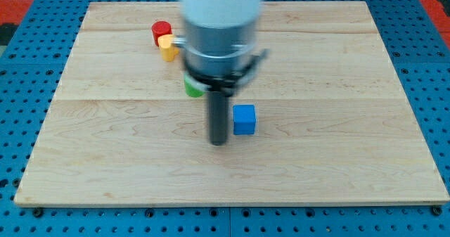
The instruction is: Push the blue cube to the bottom right of the board
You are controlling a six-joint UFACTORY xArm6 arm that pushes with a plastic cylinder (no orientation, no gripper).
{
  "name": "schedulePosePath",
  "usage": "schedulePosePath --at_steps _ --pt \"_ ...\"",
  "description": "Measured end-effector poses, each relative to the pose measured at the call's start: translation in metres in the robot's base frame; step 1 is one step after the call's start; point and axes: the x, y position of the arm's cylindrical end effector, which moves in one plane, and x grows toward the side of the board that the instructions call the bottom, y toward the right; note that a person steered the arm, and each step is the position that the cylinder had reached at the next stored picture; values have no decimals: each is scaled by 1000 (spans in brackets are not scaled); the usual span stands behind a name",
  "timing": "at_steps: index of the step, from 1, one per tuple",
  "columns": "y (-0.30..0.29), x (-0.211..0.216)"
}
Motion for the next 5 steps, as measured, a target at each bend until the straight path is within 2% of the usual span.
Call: schedulePosePath --at_steps 1,2,3,4,5 --pt "-32 -7" --pt "64 -32" --pt "47 -55" --pt "51 -60" --pt "100 -47"
